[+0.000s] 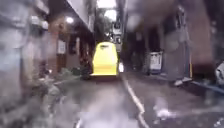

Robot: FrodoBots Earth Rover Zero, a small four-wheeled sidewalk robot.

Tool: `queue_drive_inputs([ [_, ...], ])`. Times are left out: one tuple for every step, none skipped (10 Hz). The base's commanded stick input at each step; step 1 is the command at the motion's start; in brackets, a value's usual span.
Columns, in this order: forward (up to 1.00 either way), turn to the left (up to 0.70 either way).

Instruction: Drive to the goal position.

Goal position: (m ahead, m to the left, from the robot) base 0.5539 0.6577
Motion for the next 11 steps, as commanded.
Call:
queue_drive_inputs([
  [1.00, 0.25],
  [1.00, 0.02],
  [1.00, 0.00],
  [1.00, 0.00],
  [1.00, 0.00],
  [1.00, 0.00],
  [1.00, 0.00],
  [1.00, 0.00],
  [1.00, 0.00],
  [1.00, 0.00],
  [1.00, 0.00],
])
